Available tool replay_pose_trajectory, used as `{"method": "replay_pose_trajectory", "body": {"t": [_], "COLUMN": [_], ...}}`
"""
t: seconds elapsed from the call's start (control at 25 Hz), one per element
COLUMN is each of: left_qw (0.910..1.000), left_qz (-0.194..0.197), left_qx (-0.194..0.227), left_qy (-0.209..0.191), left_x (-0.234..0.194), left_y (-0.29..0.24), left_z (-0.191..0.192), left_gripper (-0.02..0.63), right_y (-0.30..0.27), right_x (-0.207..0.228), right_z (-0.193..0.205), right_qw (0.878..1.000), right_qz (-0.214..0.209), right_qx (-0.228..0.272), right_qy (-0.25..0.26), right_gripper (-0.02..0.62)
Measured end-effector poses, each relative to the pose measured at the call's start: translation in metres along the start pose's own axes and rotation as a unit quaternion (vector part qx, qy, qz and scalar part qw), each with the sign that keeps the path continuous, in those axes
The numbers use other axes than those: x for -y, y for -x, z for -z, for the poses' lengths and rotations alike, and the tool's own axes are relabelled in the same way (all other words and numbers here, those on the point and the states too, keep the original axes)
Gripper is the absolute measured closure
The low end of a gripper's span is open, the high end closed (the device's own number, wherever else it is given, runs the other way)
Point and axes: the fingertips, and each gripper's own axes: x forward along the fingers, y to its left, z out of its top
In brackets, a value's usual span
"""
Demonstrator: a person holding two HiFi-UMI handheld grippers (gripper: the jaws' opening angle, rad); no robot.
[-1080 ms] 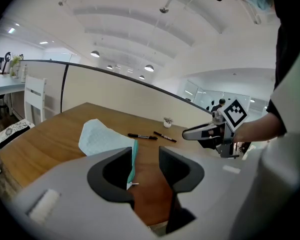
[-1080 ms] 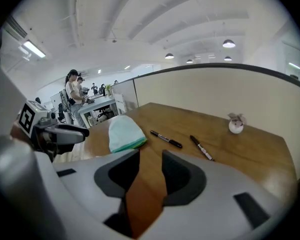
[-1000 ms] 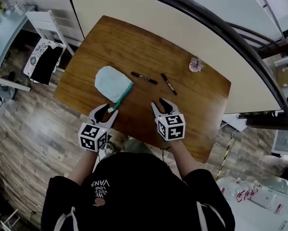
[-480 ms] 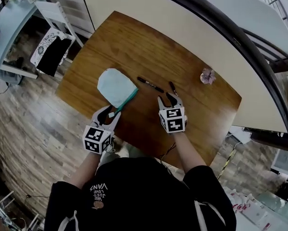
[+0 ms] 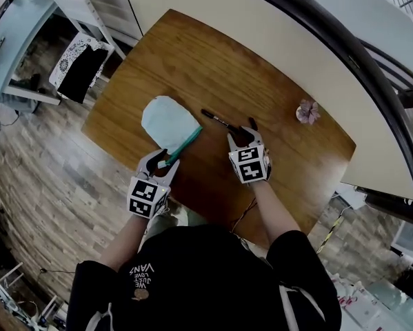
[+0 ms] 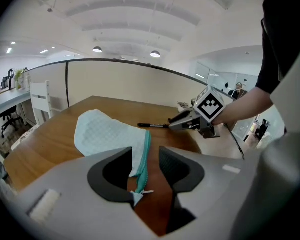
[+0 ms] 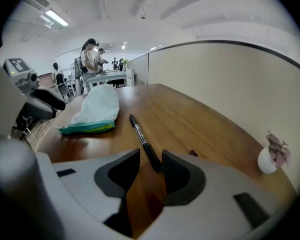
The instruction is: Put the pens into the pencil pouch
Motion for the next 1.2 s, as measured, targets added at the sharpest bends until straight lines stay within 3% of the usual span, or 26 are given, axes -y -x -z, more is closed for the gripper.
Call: {"method": "replay_pose_trajectory", "body": {"t": [0.44,0.92,1.04,1.2], "left_qw": [0.9952,0.9712,0.9708,0.9757], "left_qz": [-0.011,0.000,0.000,0.006], "left_qx": [-0.067,-0.129,-0.131,-0.121], "left_qy": [-0.071,-0.200,-0.200,-0.183], "left_x": [-0.006,-0.005,-0.007,-0.006], "left_y": [-0.026,-0.045,-0.047,-0.046], "left_z": [0.014,0.028,0.029,0.026], "left_gripper": [0.426,0.425,0.435,0.540], "right_y": [-0.005,0.039,0.054,0.069], "right_x": [-0.009,-0.021,-0.031,-0.047], "right_z": [0.007,0.024,0.032,0.043], "right_qw": [1.000,0.992,0.989,0.988], "right_qz": [0.005,0.030,0.035,0.037], "right_qx": [-0.011,0.015,0.018,0.019], "right_qy": [0.000,-0.121,-0.141,-0.151], "right_gripper": [0.535,0.540,0.541,0.541]}}
